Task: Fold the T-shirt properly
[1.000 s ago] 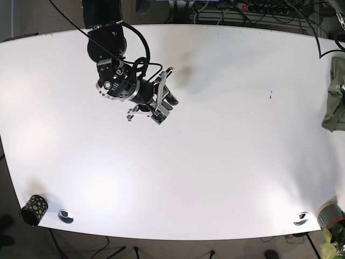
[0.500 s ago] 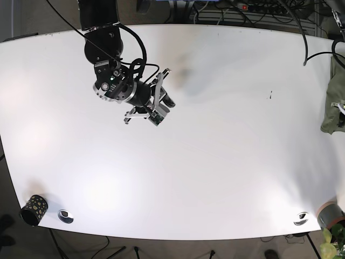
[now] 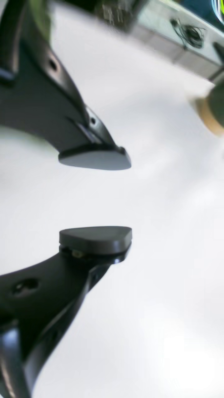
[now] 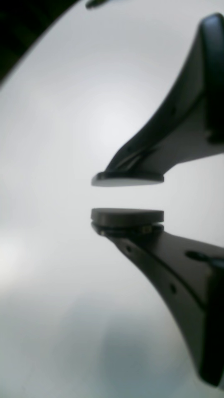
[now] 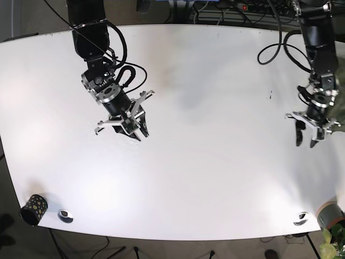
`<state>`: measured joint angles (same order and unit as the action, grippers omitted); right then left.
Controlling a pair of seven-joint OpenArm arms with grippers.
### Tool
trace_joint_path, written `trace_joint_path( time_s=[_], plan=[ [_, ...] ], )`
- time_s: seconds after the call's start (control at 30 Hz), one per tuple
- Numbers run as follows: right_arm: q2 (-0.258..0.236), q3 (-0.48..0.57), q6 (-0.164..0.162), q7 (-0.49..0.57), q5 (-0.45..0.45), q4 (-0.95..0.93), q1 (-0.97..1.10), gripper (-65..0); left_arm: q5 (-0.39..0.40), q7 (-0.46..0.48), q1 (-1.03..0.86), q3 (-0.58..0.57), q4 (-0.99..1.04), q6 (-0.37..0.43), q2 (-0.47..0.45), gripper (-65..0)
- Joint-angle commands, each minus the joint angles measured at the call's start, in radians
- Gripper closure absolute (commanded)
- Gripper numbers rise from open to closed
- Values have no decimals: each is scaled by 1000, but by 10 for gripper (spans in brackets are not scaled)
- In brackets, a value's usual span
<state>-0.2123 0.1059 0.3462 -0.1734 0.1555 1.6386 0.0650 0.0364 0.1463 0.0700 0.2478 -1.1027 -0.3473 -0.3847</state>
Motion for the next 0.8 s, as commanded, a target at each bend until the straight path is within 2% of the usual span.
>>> trace_joint_path(
  time_s=[0.0, 0.1, 0.2, 0.37, 0.5, 0.6, 0.67, 0.77],
  plan=[
    [-3, -59, -46, 97, 19, -2, 0, -117, 9, 111, 4, 2, -17, 14, 57, -267],
    [0, -117, -58, 179, 25, -31, 25, -117, 9, 163, -45, 2, -49, 14, 135, -267],
    [0, -173, -62, 193, 22, -39, 57, -117, 9, 161, -111, 2, -129, 14, 191, -267],
    [-6, -265, -57, 266, 22, -39, 144, -117, 7, 125, -270, 2, -282, 14, 254, -267],
    [-8, -315, -51, 311, 14, -36, 233, -117, 7, 31, -407, 2, -405, 14, 312, -264],
    [-31, -320, -51, 315, -69, -36, 299, -117, 7, -15, -508, 5, -502, 14, 361, -264],
    [-85, -317, -51, 315, -167, -33, 368, -117, 7, -38, -603, 6, -598, 14, 401, -264],
    [-128, -315, -51, 315, -259, -10, 447, -117, 7, -72, -712, 6, -696, 12, 432, -264]
  ],
)
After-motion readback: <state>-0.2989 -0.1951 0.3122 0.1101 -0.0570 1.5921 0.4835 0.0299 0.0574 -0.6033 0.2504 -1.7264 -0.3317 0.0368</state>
